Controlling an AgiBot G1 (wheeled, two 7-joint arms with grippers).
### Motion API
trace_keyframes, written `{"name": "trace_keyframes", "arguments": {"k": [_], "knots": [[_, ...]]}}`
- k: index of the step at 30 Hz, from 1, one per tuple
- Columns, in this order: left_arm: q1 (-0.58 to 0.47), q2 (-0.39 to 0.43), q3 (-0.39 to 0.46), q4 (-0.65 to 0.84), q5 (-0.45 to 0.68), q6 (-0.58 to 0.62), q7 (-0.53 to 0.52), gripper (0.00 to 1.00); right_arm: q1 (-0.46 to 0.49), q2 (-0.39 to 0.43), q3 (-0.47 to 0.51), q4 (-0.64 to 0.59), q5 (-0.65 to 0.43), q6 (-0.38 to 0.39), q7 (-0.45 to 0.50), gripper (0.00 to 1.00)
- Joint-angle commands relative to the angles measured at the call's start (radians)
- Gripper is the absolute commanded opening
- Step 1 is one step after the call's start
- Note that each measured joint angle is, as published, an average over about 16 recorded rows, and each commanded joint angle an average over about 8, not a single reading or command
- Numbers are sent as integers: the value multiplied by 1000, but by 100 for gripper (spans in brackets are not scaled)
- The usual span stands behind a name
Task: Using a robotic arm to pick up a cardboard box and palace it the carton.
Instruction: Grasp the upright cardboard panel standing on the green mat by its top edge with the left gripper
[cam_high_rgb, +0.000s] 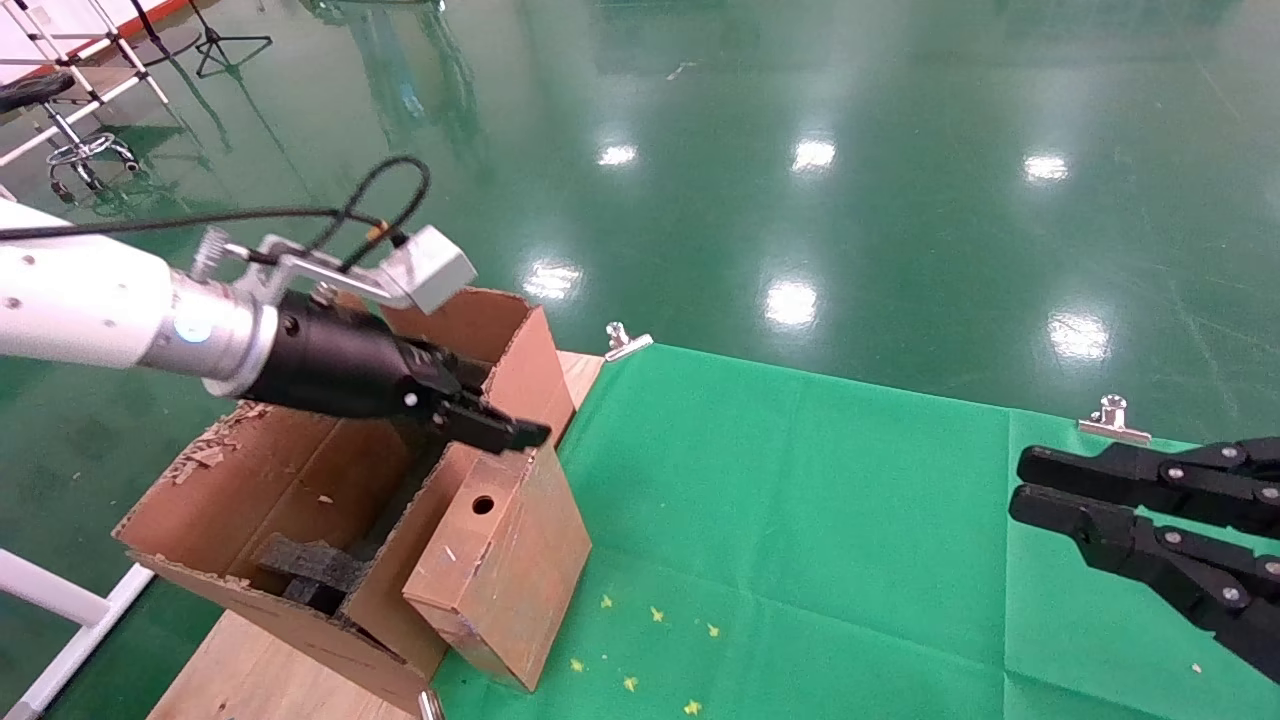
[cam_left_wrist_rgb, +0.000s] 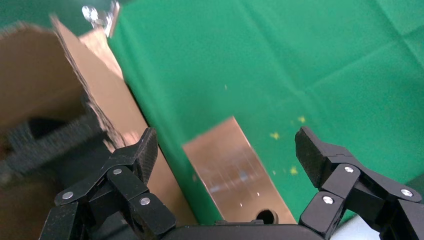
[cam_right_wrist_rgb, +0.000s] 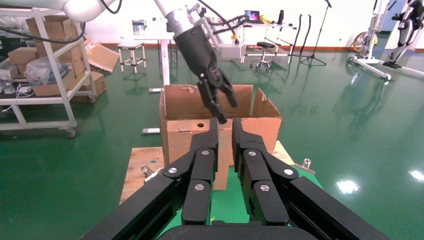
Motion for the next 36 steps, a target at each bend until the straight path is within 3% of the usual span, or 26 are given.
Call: {"name": "trace_keyframes", "arguments": {"k": [1, 11, 22, 23, 26, 27, 29, 31, 34, 36], "knots": [[-6, 10, 13, -1, 9, 19, -45, 100, 0, 0, 0, 0, 0, 0, 0, 0], [-15, 12, 110, -2, 15, 28, -142, 100, 0, 0, 0, 0, 0, 0, 0, 0], [-29, 3, 197, -2, -38, 35, -130, 100, 0, 0, 0, 0, 0, 0, 0, 2], [-31, 3, 204, -2, -41, 35, -125, 100, 0, 0, 0, 0, 0, 0, 0, 7], [-36, 1, 222, -2, -47, 35, -114, 99, 0, 0, 0, 0, 0, 0, 0, 44], [-38, 1, 226, -2, -47, 35, -111, 93, 0, 0, 0, 0, 0, 0, 0, 57], [-40, 0, 232, -2, -48, 35, -109, 69, 0, 0, 0, 0, 0, 0, 0, 82], [-41, 0, 235, -2, -49, 35, -108, 44, 0, 0, 0, 0, 0, 0, 0, 100], [-41, -1, 233, -2, -49, 35, -109, 7, 0, 0, 0, 0, 0, 0, 0, 100], [-41, -1, 231, -2, -49, 35, -110, 0, 0, 0, 0, 0, 0, 0, 0, 100]]}}
